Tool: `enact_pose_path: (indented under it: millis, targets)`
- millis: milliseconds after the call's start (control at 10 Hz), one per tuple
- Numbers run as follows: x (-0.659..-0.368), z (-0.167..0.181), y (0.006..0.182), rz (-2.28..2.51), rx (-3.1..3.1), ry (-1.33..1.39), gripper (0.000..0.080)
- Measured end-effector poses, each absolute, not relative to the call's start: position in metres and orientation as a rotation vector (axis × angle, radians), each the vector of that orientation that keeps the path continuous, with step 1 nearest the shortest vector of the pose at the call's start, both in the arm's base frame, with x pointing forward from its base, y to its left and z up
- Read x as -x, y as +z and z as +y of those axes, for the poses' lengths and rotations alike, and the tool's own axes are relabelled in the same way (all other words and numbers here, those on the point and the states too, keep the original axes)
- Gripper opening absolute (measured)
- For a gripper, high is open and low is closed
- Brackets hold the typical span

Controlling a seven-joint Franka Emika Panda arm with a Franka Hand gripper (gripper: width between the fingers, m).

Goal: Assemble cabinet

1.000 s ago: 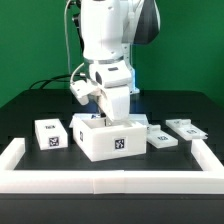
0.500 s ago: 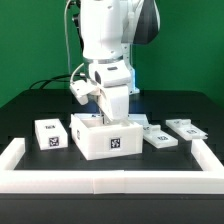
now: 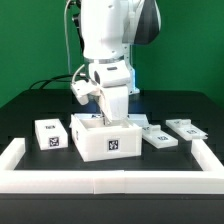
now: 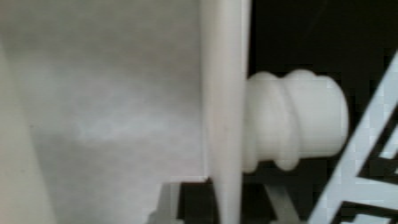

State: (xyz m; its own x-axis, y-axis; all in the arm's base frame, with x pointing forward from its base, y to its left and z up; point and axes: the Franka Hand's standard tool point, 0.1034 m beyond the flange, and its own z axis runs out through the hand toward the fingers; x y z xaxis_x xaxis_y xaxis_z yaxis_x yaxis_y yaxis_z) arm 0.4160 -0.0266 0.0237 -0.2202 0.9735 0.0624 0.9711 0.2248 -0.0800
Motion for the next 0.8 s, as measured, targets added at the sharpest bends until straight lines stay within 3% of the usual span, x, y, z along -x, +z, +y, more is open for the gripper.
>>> enact_pose_path:
  millis: [400, 800]
  targets:
    - [-0.456, -0.005, 0.023, -2.229, 2.109, -0.005, 0.0041]
    - [-0.5, 0.054, 0.02, -2.119, 2.251, -0.05, 0.0041]
